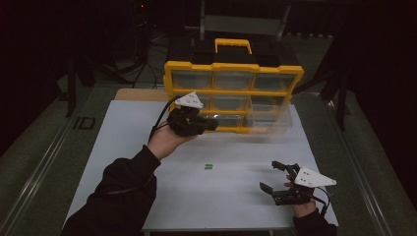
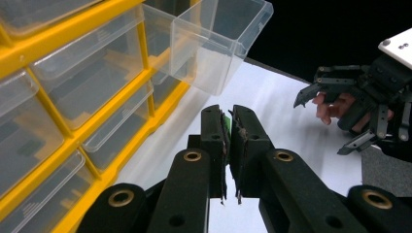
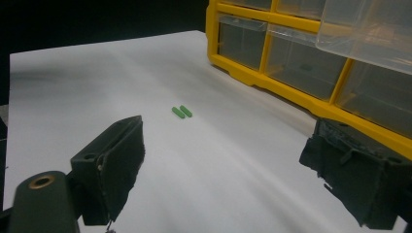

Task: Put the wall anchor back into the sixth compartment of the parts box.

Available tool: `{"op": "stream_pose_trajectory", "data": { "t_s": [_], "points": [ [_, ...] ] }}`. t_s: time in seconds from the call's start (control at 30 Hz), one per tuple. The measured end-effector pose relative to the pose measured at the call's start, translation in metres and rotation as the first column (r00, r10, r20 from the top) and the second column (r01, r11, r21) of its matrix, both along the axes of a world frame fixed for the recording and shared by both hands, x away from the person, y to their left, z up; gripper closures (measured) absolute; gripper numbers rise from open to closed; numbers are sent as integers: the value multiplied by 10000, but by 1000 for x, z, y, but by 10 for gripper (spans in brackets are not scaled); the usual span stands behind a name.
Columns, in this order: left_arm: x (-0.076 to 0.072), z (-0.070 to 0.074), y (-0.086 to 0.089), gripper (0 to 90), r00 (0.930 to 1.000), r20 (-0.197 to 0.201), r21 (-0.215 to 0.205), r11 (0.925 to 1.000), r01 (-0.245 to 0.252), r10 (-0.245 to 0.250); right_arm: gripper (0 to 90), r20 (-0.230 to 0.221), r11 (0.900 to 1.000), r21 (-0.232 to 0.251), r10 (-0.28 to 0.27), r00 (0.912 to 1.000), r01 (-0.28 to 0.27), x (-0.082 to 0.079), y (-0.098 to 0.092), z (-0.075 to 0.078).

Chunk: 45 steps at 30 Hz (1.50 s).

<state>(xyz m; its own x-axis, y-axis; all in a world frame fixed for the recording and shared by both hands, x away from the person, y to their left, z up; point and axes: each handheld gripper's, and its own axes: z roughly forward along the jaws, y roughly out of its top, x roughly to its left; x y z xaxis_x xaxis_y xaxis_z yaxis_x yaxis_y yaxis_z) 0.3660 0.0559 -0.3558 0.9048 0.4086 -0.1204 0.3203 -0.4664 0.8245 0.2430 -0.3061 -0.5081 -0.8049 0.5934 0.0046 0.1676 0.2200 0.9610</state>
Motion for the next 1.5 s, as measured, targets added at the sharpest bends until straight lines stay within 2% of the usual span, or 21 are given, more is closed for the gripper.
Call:
{"op": "stream_pose_trajectory", "data": {
  "t_s": [0.33, 0.87, 1.03, 1.2, 1.5],
  "points": [
    [9, 21, -12, 835, 9998, 65, 4, 9998, -207, 207, 126, -24, 10000, 18, 8, 10000, -8, 0, 0, -1],
    [15, 41, -37, 835, 9994, 52, -160, 9993, -351, 352, 126, -19, 10000, 47, 39, 10000, -39, 0, 0, 0],
    [18, 45, -48, 835, 9995, 131, -26, 9995, -304, 305, 126, -23, 10000, 52, 34, 10000, -34, 0, 0, 0],
    [22, 46, -57, 835, 9992, 12, -66, 9991, -408, 409, 125, -27, 10000, 44, 29, 10000, -29, 0, 0, 0],
    [31, 47, -77, 835, 9983, -77, -442, 9974, -577, 574, 126, -7, 10000, 24, 47, 10000, -47, 1, 1, -1]
  ]
}}
